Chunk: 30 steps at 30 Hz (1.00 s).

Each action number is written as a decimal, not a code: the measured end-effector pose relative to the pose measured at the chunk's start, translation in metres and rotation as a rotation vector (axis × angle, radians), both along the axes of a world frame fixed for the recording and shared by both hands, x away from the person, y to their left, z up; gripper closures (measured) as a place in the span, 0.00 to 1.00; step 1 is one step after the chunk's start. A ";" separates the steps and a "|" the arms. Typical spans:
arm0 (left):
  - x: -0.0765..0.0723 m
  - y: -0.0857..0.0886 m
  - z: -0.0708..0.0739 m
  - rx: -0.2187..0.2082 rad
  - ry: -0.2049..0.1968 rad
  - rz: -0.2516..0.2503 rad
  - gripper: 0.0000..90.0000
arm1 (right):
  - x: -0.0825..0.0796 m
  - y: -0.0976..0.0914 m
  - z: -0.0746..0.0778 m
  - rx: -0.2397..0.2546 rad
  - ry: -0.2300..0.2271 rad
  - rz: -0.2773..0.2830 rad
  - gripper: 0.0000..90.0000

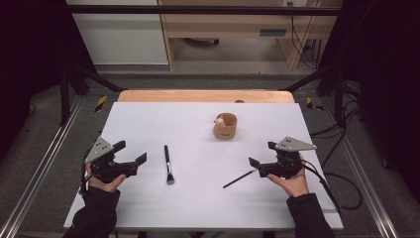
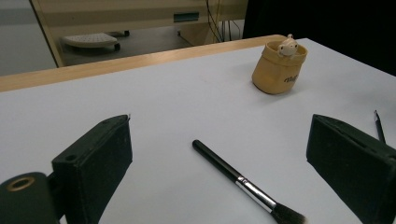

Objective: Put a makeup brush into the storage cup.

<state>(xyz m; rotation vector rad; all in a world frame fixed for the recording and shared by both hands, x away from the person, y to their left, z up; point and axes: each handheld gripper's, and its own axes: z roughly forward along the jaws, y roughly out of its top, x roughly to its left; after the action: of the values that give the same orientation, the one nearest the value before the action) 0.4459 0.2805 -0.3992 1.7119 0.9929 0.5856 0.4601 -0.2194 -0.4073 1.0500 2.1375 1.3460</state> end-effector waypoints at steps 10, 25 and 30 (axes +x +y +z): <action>0.000 0.000 -0.001 0.003 0.005 0.000 0.07 | 0.003 0.011 -0.012 -0.032 0.036 0.038 0.09; -0.001 0.001 -0.001 0.002 0.005 0.000 0.07 | 0.005 0.021 -0.028 -0.090 0.087 0.102 0.12; -0.001 0.001 -0.001 0.003 0.006 -0.002 0.07 | 0.005 0.024 -0.036 -0.108 0.124 0.132 0.15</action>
<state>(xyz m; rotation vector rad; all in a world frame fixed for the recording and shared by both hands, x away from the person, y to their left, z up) 0.4446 0.2811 -0.4006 1.7179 0.9952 0.5807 0.4655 -0.1954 -0.4432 0.9876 2.3793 1.2358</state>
